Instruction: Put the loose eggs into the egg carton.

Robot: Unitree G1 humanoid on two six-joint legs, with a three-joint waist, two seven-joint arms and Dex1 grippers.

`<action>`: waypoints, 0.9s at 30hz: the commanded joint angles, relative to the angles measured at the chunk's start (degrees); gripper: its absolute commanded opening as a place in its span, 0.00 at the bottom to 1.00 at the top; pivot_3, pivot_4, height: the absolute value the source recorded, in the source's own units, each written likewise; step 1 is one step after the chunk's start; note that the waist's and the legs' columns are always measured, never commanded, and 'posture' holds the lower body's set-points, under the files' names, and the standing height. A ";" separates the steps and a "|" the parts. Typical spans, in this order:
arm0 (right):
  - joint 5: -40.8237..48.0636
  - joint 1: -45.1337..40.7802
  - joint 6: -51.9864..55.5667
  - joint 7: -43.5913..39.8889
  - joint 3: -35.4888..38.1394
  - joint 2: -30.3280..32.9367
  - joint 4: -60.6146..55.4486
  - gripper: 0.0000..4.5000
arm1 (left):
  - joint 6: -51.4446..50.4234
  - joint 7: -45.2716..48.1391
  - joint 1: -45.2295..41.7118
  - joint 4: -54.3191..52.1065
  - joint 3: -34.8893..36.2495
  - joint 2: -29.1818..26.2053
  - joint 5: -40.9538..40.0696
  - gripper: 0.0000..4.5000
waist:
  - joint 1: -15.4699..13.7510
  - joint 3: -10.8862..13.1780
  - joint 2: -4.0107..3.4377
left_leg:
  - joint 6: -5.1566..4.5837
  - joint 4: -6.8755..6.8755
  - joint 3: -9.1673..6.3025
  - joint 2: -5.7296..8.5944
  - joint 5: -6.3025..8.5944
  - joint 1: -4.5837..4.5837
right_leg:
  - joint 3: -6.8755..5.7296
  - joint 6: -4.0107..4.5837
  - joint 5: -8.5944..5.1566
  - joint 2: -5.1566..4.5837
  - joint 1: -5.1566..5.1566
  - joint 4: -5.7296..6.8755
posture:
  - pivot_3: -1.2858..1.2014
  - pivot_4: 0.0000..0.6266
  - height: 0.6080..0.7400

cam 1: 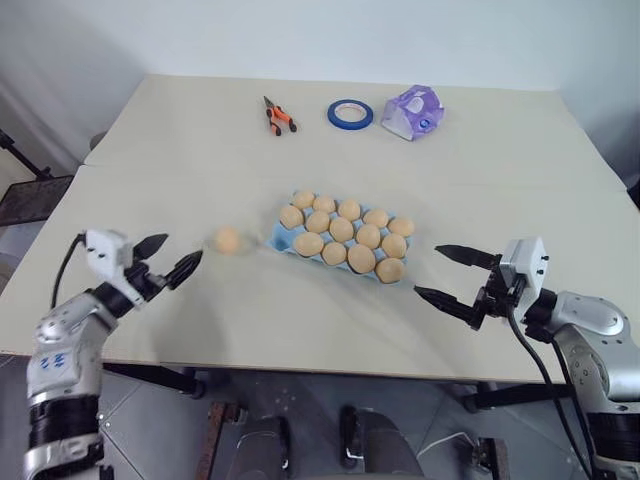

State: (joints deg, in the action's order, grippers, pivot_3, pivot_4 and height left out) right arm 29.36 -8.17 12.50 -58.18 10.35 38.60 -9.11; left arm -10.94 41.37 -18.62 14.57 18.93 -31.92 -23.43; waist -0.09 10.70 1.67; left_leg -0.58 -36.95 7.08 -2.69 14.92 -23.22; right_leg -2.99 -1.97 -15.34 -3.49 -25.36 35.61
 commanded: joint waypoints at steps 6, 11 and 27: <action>1.60 1.12 -0.94 0.32 1.40 -0.38 -3.26 1.00 | 6.31 3.37 -10.14 13.37 -4.77 1.48 3.53 0.99 | 0.29 0.00 0.00 | -0.22 -0.02 0.07 -0.03 -0.13 0.02 | -0.01 -0.03 0.01 0.10 -0.02 0.07 | 0.52 0.24 1.00; 1.57 2.55 -0.92 0.91 1.55 -0.58 -4.60 1.00 | 9.11 4.00 -13.53 20.51 -6.34 2.10 5.47 0.99 | 0.13 0.01 0.01 | -0.23 -0.13 0.06 -0.02 -0.13 0.02 | -0.03 -0.05 0.02 0.11 -0.01 0.14 | 0.52 0.24 1.00; 2.38 4.57 -1.01 2.11 2.12 -0.82 -6.48 1.00 | 7.11 8.43 -19.19 17.45 -8.92 2.76 4.81 0.33 | 0.09 0.01 0.03 | -0.27 -0.21 0.07 0.01 -0.15 0.01 | -0.01 -0.10 0.05 0.08 -0.01 0.23 | 0.52 0.24 1.00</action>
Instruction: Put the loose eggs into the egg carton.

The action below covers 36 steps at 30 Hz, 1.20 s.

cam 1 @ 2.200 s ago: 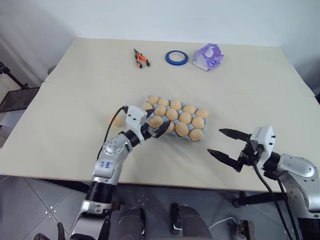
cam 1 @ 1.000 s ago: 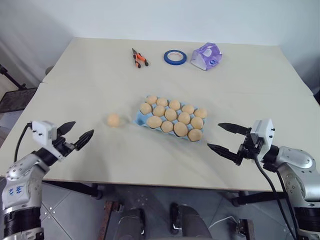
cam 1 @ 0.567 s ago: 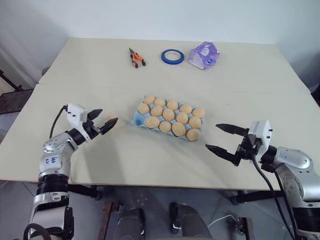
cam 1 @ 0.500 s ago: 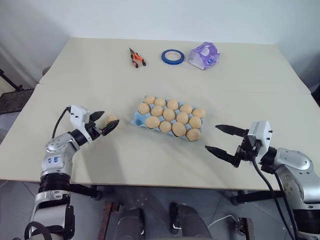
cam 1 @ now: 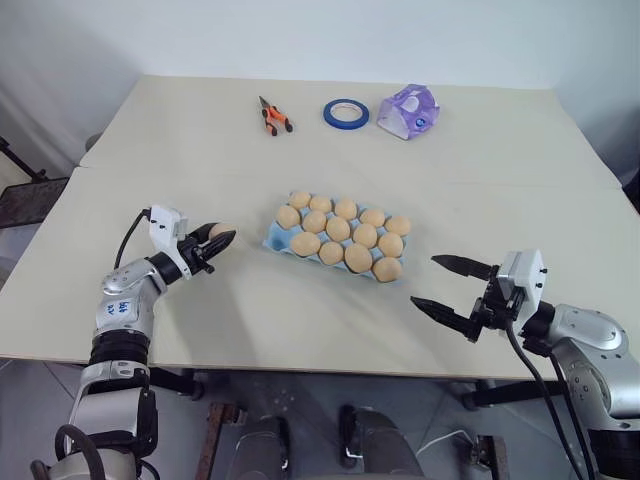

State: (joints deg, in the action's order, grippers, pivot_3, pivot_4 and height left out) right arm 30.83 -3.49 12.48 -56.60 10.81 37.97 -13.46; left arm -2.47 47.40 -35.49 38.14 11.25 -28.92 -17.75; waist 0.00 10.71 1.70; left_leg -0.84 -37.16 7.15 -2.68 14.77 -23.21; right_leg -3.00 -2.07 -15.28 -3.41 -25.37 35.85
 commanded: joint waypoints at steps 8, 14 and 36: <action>0.10 -0.40 -1.12 1.37 1.01 -0.65 -1.78 1.00 | -4.85 6.08 -6.06 -10.99 -6.33 4.09 -0.48 0.33 | -0.14 0.00 0.00 | -0.05 -0.02 0.03 0.05 -0.03 0.00 | 0.03 -0.02 0.01 0.01 0.02 0.00 | 0.52 0.24 1.00; 0.09 1.71 -1.32 2.56 1.69 -0.87 -3.40 1.00 | -1.97 5.44 -9.12 -5.48 -8.06 6.04 2.03 0.40 | 0.11 0.00 0.01 | -0.03 -0.05 0.03 0.01 -0.05 0.02 | 0.05 -0.02 0.00 0.12 0.01 0.06 | 0.52 0.24 1.00; 0.26 1.03 -1.60 1.49 2.01 0.39 -1.94 1.00 | -6.45 13.30 -1.02 -16.12 -1.89 -2.48 -4.60 1.00 | 0.27 0.02 0.03 | -0.01 -0.02 0.03 -0.02 -0.07 0.07 | 0.08 -0.02 0.00 0.13 0.01 0.10 | 0.52 0.24 1.00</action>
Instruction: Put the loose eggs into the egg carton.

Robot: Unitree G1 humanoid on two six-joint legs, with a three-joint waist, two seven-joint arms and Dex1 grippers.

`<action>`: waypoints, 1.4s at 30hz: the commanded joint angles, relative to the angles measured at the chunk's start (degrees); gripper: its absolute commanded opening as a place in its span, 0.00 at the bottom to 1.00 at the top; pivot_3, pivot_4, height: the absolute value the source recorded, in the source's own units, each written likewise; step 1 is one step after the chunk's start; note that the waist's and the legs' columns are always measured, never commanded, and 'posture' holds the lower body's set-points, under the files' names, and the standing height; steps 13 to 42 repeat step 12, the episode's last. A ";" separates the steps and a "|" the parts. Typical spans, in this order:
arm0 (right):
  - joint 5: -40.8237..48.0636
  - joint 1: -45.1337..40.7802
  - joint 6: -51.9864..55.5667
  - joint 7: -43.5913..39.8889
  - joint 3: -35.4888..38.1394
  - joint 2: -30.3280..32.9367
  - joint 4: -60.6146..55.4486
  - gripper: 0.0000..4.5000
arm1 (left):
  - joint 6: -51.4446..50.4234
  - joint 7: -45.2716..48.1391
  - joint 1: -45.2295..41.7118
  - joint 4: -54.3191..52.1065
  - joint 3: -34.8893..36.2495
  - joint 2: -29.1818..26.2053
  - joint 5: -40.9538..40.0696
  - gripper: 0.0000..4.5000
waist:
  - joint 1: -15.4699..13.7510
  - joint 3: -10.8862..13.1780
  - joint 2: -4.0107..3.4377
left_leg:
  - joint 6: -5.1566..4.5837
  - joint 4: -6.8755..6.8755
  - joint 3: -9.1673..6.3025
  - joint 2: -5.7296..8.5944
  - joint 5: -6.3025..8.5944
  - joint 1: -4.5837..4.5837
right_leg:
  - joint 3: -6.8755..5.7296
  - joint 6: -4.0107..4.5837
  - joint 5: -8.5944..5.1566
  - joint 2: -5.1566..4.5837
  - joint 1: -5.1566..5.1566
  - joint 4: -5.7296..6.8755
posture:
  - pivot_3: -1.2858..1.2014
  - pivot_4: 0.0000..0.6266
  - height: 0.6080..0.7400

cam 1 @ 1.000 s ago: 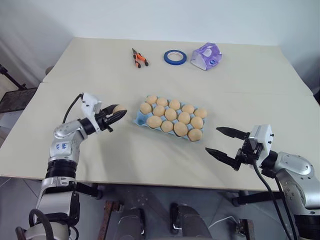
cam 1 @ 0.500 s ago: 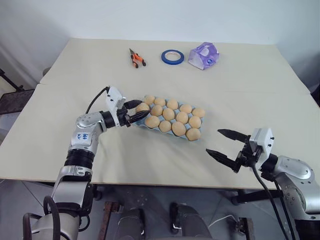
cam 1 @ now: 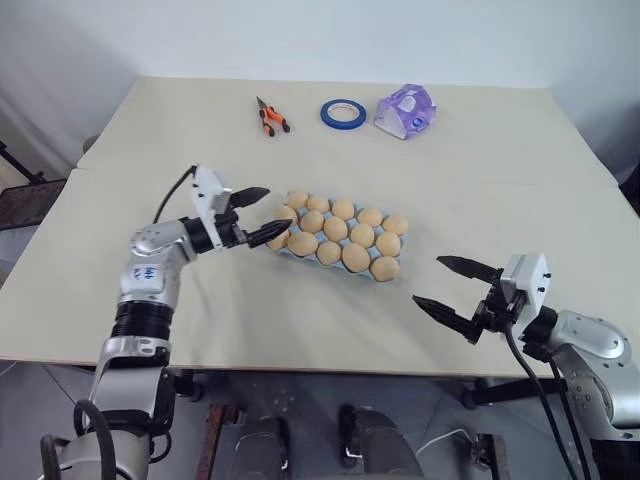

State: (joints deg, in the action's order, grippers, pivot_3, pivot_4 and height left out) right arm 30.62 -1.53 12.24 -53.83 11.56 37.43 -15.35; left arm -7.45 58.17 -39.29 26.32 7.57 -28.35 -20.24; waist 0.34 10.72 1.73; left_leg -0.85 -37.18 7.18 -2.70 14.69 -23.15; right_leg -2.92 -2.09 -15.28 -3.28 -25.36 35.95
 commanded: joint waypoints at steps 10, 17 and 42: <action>-2.09 -8.75 -3.21 -6.00 -1.47 1.47 8.10 1.00 | -0.51 10.75 13.06 -7.24 4.46 -12.36 -3.81 1.00 | -0.46 0.00 0.00 | -0.02 -0.03 -0.06 0.03 -0.01 -0.01 | -0.05 0.11 -0.05 -0.16 0.00 -0.02 | 0.52 0.24 1.00; -2.63 -9.93 -3.76 -6.25 -2.07 1.22 9.30 1.00 | -0.14 10.37 13.31 -7.33 4.97 -12.18 -3.90 1.00 | -0.48 0.00 0.00 | -0.03 -0.02 -0.09 0.04 -0.01 -0.04 | -0.06 0.12 -0.05 -0.19 0.00 -0.03 | 0.52 0.24 1.00; -2.63 -9.93 -3.76 -6.25 -2.07 1.22 9.30 1.00 | -0.14 10.37 13.31 -7.33 4.97 -12.18 -3.90 1.00 | -0.48 0.00 0.00 | -0.03 -0.02 -0.09 0.04 -0.01 -0.04 | -0.06 0.12 -0.05 -0.19 0.00 -0.03 | 0.52 0.24 1.00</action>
